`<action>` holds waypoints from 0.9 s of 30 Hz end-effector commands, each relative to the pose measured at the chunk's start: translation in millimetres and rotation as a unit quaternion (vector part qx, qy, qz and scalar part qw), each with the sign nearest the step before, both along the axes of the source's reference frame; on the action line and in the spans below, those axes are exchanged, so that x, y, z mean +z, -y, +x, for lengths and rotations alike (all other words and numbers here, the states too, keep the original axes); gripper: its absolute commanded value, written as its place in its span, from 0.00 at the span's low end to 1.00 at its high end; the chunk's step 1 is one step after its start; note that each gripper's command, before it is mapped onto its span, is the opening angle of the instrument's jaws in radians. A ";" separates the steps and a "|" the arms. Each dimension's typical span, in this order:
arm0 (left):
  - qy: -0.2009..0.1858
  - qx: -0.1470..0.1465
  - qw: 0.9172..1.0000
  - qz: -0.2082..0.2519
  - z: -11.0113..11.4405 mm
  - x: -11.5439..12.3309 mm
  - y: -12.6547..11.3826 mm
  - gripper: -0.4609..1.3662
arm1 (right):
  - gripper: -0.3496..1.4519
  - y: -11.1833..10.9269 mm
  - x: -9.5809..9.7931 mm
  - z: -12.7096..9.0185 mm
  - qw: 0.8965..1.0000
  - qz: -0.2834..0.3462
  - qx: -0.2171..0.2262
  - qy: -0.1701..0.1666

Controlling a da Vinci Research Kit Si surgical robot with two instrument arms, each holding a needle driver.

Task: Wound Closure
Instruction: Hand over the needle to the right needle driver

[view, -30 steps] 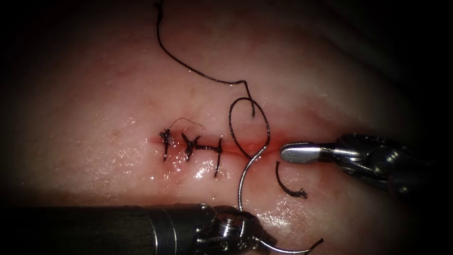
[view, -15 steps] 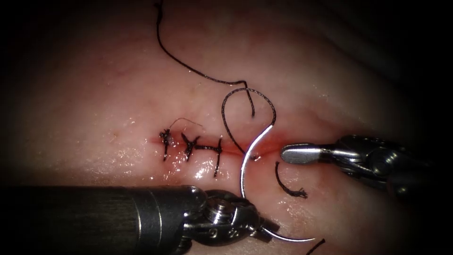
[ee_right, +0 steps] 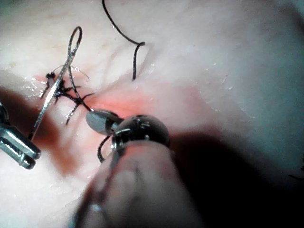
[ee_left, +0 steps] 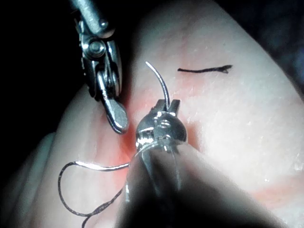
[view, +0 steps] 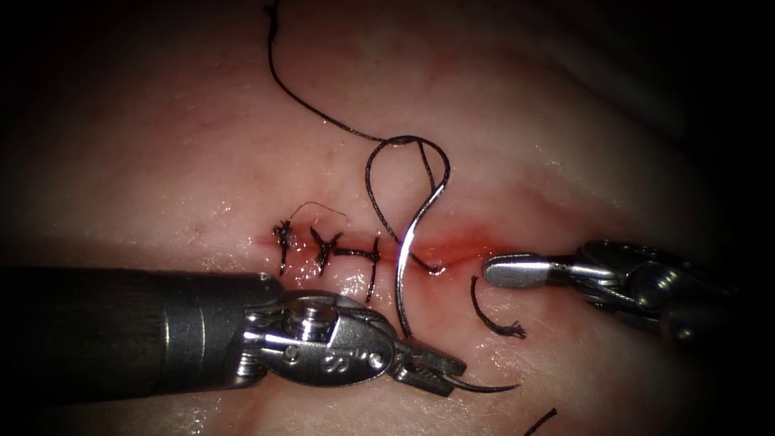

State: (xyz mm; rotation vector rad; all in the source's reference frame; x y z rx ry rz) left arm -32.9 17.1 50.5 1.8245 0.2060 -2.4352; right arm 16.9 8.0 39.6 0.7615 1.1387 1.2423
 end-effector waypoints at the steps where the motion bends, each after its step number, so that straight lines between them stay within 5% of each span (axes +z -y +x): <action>1: 0.011 -0.010 1.000 0.001 0.5 0.2 -0.3 0.06 | 0.00 0.0 -0.1 0.0 1.000 0.000 0.001 0.001; 14: 0.125 -0.063 0.990 -0.035 3.2 -0.2 -1.4 0.06 | 0.00 -0.8 -1.2 0.1 1.000 0.008 0.016 -0.008; 27: 0.228 -0.089 0.969 -0.041 3.5 -1.9 -2.3 0.06 | 0.00 -1.0 -2.5 1.1 0.999 0.028 0.034 -0.017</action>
